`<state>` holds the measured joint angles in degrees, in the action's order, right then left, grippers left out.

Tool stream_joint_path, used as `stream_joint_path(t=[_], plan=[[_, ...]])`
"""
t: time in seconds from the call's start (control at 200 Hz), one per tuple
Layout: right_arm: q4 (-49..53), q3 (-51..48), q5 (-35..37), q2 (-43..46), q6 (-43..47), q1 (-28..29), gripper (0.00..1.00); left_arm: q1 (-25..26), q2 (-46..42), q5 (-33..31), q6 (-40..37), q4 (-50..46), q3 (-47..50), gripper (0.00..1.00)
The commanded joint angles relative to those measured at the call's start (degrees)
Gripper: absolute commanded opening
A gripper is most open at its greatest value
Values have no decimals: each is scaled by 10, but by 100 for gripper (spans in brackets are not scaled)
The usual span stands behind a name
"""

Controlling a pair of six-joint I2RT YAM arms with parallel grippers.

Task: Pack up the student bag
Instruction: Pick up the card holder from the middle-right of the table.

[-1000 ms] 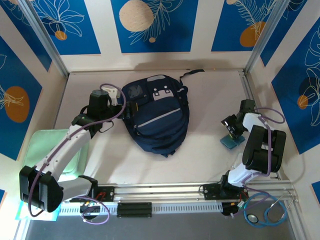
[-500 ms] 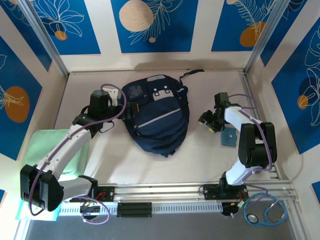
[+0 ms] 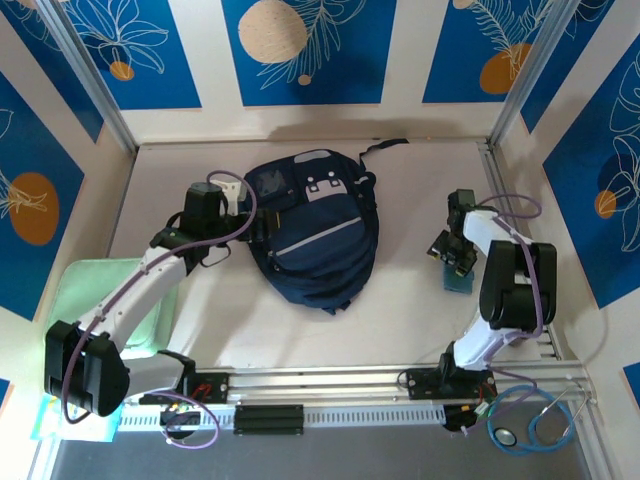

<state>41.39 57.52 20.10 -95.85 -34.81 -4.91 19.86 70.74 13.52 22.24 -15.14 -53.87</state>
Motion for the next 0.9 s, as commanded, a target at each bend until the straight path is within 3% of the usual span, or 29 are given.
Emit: stream_joint_path(t=[0.0, 0.13, 0.27, 0.41, 0.55, 0.76, 0.895], plan=[[26, 11, 20, -19, 16, 7, 61, -8, -8, 10, 1, 3, 4, 100], [34, 19, 5, -45, 22, 5, 56, -7, -10, 8, 1, 4, 8, 100], [37, 25, 3, -53, 9, 7, 35, -7, -9, 8, -2, 2, 5, 100], [32, 24, -7, -28, 4, 16, 22, -8, -10, 8, -3, 1, 4, 100], [21, 25, -67, -10, 4, 23, 2, -8, -6, 14, 0, 6, 6, 100], [2, 36, -195, -5, -23, 66, 0, -7, 13, 27, 3, -1, -4, 100], [5, 54, -206, -8, -37, 89, 0, -7, 18, 36, 4, 1, -6, 100]])
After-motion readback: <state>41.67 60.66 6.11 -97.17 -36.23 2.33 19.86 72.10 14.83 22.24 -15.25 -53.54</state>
